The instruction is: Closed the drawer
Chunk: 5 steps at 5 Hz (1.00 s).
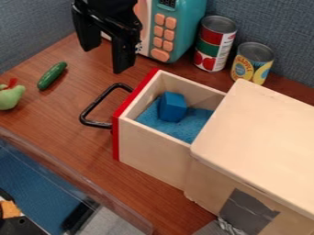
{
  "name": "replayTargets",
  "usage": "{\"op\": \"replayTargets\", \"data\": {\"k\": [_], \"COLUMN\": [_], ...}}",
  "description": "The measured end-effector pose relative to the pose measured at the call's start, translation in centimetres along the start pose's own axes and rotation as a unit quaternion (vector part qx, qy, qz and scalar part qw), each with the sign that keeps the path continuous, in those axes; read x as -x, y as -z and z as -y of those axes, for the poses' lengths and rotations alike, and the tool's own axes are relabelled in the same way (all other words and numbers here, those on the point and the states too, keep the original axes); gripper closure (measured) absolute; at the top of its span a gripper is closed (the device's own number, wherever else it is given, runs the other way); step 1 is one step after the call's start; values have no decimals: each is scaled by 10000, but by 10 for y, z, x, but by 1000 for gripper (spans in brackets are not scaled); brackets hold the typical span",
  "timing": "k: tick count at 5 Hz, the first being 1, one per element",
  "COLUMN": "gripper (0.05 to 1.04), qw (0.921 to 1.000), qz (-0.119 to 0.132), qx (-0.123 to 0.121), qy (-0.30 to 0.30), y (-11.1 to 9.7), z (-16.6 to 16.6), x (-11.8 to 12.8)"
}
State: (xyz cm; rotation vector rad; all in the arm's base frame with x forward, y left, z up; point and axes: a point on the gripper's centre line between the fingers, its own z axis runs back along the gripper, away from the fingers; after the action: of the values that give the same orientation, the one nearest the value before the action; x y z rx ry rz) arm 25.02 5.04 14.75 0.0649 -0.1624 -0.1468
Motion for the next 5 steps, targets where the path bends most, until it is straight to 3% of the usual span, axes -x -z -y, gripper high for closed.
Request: {"op": "replayTargets", "data": {"k": [1,2,3,4,5], "gripper": [84,84,84,84,84], "qw": [9999,9989,9965,9842,9538], "qz": [-97,16,97,-118,-401], "qx": [71,238,219,170,-2], "qy": [40,406,797,1760,2978], "y": [7,23,47,71,86], "z": [2,-18,-40,-54,-69], "x": [1,4,5,3,-8]}}
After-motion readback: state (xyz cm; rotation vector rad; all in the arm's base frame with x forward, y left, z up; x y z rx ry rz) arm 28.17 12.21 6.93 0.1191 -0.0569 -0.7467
